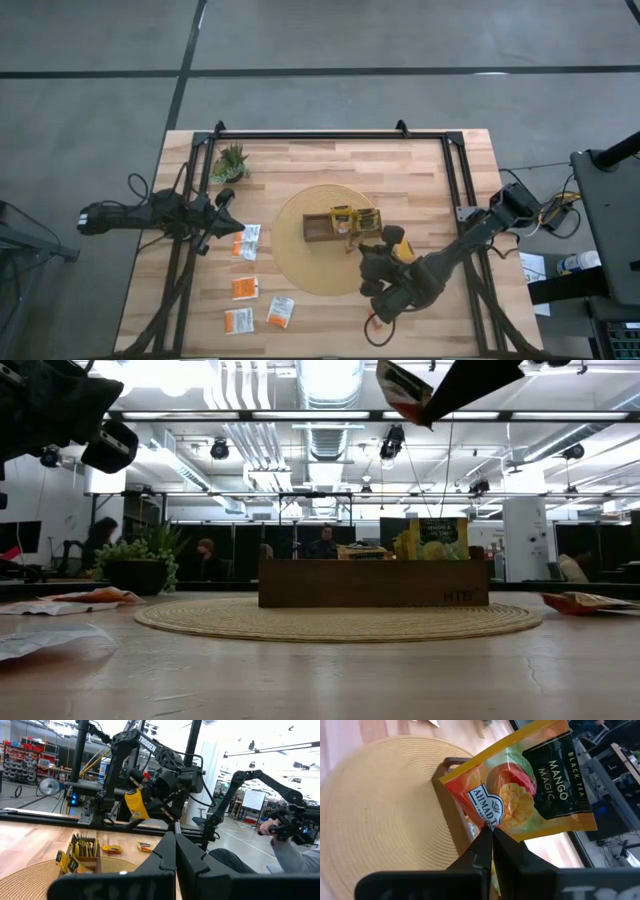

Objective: Pick & Place Tea
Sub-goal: Put the orange tea bag into the middle of the wooden organizer, then put the bottom yellow tea bag into the middle of the wooden organizer

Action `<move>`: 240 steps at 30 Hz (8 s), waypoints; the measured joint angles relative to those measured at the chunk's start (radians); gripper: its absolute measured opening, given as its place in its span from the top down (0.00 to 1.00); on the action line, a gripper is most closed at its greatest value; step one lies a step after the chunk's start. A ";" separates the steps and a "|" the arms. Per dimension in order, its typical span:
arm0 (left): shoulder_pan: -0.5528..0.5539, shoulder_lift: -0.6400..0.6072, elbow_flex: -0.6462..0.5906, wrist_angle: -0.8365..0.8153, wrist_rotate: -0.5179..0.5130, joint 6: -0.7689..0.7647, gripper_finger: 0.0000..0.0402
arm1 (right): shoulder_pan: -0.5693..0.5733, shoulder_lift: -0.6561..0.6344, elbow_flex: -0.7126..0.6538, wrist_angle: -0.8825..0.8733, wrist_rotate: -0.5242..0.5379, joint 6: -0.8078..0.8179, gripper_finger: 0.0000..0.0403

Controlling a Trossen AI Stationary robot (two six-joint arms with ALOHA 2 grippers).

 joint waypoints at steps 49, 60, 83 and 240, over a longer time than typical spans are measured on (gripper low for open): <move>0.000 0.000 0.000 0.000 0.000 0.000 1.00 | -0.238 -0.001 -0.324 0.612 -0.094 -0.202 0.98; 0.000 0.000 0.000 0.000 0.000 0.000 1.00 | -0.256 -0.001 -0.355 0.654 -0.087 -0.187 0.98; 0.000 0.000 0.000 0.000 0.000 0.000 1.00 | -0.280 0.058 -0.362 0.716 -0.077 -0.225 0.98; 0.000 0.000 0.000 -0.001 0.000 0.000 1.00 | -0.366 0.187 0.058 0.209 -0.289 0.131 0.98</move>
